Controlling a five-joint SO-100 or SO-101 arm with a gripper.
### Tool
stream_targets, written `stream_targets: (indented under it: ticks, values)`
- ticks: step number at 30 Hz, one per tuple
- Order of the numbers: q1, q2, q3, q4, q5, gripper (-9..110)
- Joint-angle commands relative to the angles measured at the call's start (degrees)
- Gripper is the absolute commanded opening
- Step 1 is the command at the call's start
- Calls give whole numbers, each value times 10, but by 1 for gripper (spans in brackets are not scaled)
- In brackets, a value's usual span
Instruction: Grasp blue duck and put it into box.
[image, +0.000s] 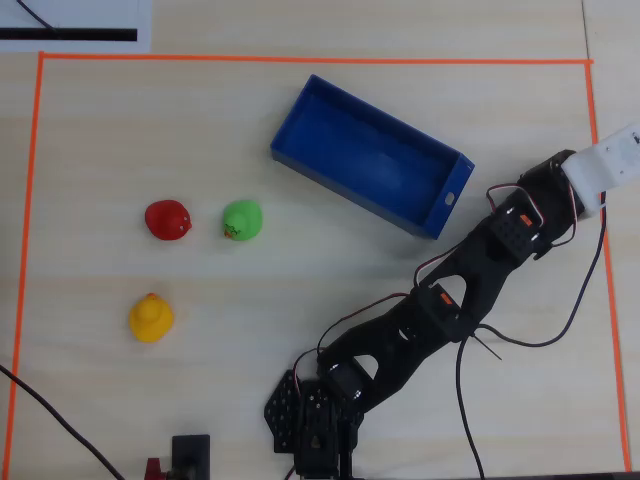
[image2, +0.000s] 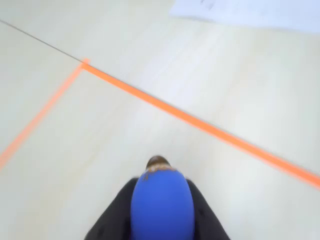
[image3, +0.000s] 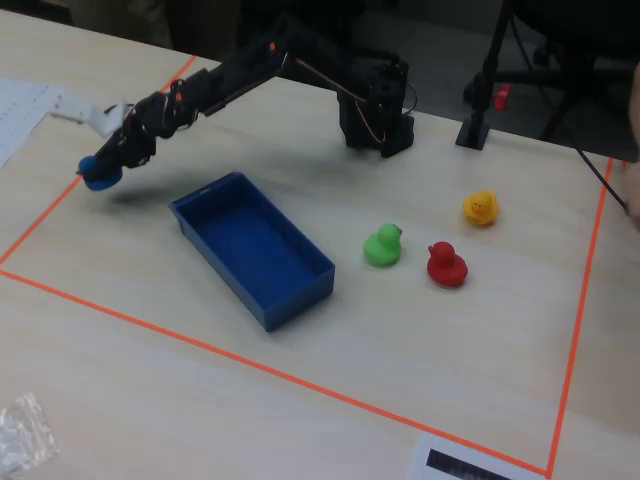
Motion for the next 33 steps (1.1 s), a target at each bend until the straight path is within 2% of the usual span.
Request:
stream_targets:
  ticks: [1, 7, 14, 22, 24, 30, 33]
  values:
    - [-40, 203, 68, 96, 55, 0]
    - [-126, 367, 159, 234, 121, 0]
    - [-258, 445, 213, 339, 199, 0]
    - [-378, 453, 300, 352, 261, 10]
    - [-396, 454, 327, 340, 265, 15]
    - [-404, 459, 368, 316, 245, 30]
    - [-390, 490, 387, 311, 233, 30]
